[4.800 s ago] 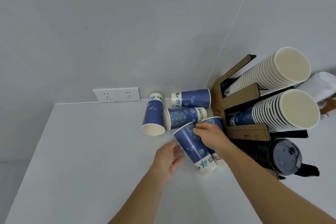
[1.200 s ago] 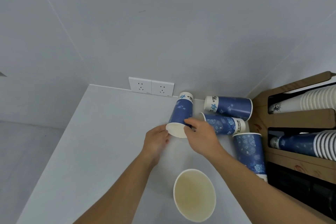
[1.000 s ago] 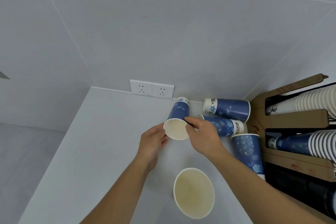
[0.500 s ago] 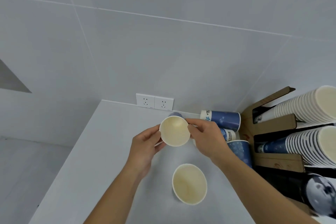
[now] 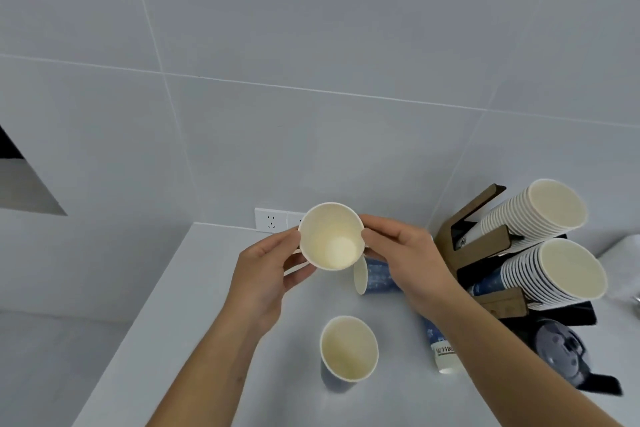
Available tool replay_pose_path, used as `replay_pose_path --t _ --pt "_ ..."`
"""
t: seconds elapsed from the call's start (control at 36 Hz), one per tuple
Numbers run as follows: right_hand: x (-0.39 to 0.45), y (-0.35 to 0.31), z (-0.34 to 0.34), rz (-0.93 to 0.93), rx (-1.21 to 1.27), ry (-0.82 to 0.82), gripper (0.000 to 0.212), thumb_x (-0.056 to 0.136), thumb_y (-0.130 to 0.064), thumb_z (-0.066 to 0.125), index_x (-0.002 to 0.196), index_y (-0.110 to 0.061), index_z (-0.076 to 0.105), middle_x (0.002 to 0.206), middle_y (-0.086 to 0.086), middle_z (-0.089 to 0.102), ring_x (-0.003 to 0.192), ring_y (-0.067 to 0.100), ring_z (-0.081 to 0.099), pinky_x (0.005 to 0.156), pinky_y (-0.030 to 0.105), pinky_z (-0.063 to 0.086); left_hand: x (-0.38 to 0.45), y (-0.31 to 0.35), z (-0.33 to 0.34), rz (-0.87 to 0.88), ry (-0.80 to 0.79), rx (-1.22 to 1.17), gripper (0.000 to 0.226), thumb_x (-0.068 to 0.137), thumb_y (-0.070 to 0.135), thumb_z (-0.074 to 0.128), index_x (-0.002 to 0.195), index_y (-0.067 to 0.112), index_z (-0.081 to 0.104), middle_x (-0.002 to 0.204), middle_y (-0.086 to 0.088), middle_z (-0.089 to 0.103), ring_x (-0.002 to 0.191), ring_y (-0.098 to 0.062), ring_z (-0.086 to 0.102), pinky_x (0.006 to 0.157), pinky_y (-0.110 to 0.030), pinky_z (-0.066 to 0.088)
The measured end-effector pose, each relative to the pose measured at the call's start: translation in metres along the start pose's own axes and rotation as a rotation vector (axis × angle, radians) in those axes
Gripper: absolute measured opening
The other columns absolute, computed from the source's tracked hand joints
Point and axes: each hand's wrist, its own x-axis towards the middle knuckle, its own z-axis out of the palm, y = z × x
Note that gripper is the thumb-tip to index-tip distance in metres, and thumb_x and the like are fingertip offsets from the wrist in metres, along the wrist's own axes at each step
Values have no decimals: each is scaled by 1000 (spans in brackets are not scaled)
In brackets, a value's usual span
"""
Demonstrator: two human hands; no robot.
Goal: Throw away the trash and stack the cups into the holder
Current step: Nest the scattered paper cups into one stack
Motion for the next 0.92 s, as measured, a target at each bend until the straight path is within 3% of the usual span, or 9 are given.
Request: replay_pose_path --t 0.14,0.31,0.47,0.56,0.67,0.75,0.92 --pt "-13 -23 -10 -58 80 -30 36 96 -7 53 102 -37 73 108 -15 75 110 10 66 98 30 53 -19 21 10 19 -62 -45 17 91 14 64 101 9 77 104 -7 76 92 -23 73 81 -39 61" --pt "-25 -35 -23 -141 170 -46 37 98 -8 49 128 -24 63 125 -5 69 121 18 60 105 43 47 -37 40 26 71 -118 -75 16 91 17 64 98 17 79 99 -1 77 95 -22 71 78 -36 62" --pt "-32 -42 -26 -198 175 -27 40 96 -11 54 132 -27 60 127 -2 67 122 20 60 107 47 45 -46 47 36 151 -124 -40 19 93 23 62 105 21 77 108 4 76 104 -19 69 89 -33 56" --pt "-37 -42 -24 -194 171 -38 41 96 -11 53 133 -27 59 123 -6 70 120 16 62 102 39 49 -51 46 39 163 -106 -27 18 92 27 63 103 24 77 107 6 76 108 -17 68 97 -38 53" --pt "-43 -42 -22 -164 187 -12 33 96 -18 52 121 -37 63 118 -18 70 112 3 64 91 28 55 -56 43 42 143 -121 -29 16 93 26 62 95 27 77 99 11 77 103 -13 70 91 -36 56" --pt "-46 -40 -22 -138 185 16 31 95 -22 53 116 -43 65 117 -22 69 110 0 64 94 31 54 -57 40 43 131 -119 -14 16 93 28 61 98 28 76 102 11 77 102 -13 70 90 -36 57" --pt "-56 -31 -19 -70 218 79 29 96 -22 54 120 -36 67 121 -13 70 118 17 62 100 42 52 -59 33 38 87 -123 47 15 92 31 63 97 29 78 105 11 76 102 -12 70 90 -38 58"
